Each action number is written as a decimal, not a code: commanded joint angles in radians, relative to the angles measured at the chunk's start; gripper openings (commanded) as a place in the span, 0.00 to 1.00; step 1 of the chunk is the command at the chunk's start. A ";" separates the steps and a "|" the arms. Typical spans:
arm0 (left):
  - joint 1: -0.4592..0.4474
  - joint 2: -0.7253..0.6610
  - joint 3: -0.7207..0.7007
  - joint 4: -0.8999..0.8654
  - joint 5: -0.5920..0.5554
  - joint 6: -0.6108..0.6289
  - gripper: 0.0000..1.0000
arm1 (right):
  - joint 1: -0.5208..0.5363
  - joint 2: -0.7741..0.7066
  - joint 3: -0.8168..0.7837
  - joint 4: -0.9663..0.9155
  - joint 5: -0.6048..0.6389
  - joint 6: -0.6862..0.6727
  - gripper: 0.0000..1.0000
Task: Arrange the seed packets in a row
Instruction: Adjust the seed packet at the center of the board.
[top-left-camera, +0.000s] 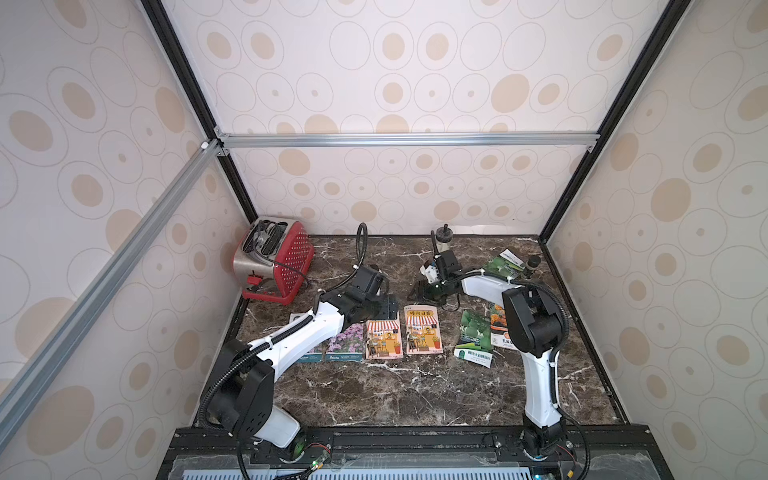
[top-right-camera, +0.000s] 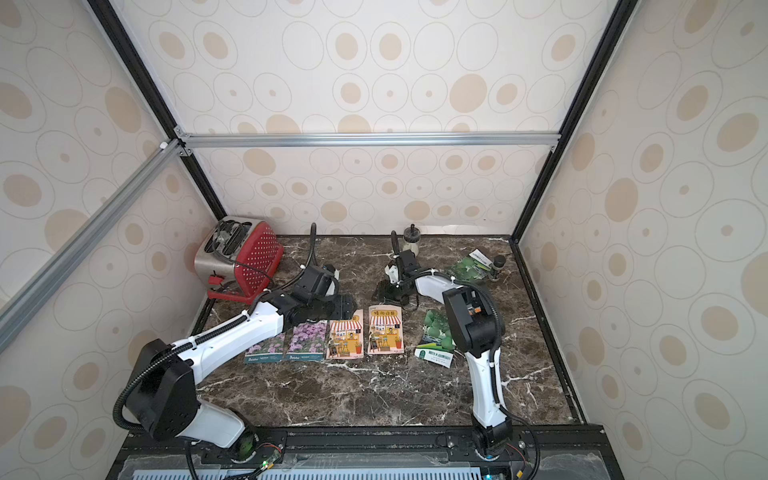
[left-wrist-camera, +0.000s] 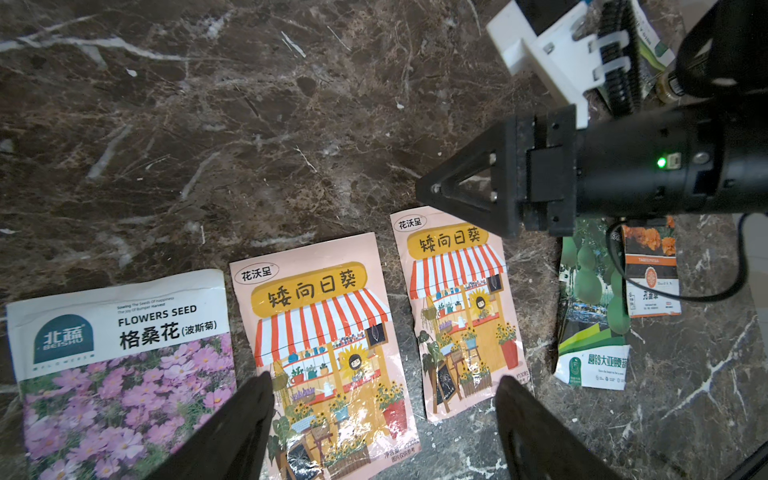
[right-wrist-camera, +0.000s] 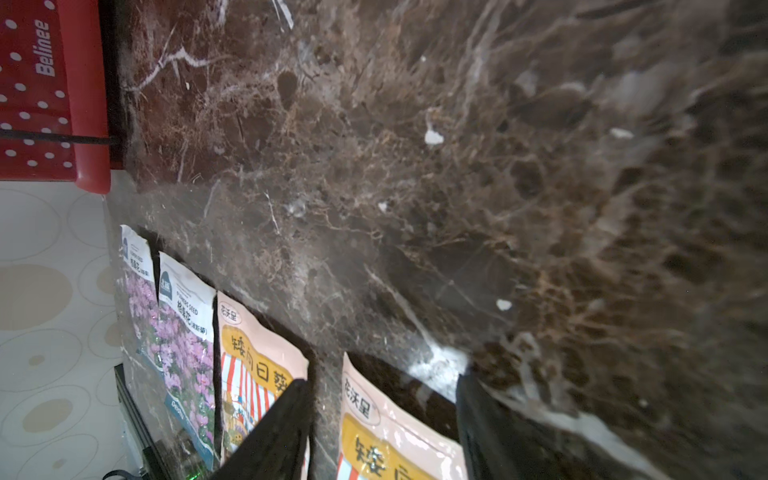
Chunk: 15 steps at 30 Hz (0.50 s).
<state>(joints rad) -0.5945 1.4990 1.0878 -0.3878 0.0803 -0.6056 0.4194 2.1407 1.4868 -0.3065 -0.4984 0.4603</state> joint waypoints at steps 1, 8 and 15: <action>0.007 -0.030 0.000 0.009 -0.010 -0.009 0.85 | 0.009 -0.020 -0.041 -0.010 0.015 0.004 0.59; 0.007 -0.029 0.000 0.012 -0.005 -0.014 0.84 | 0.009 -0.045 -0.063 -0.008 0.018 0.001 0.59; 0.007 -0.028 -0.001 0.018 0.001 -0.019 0.84 | 0.013 -0.064 -0.072 -0.009 0.020 0.001 0.59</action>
<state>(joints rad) -0.5945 1.4986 1.0878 -0.3786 0.0818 -0.6125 0.4221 2.1090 1.4357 -0.2768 -0.4957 0.4629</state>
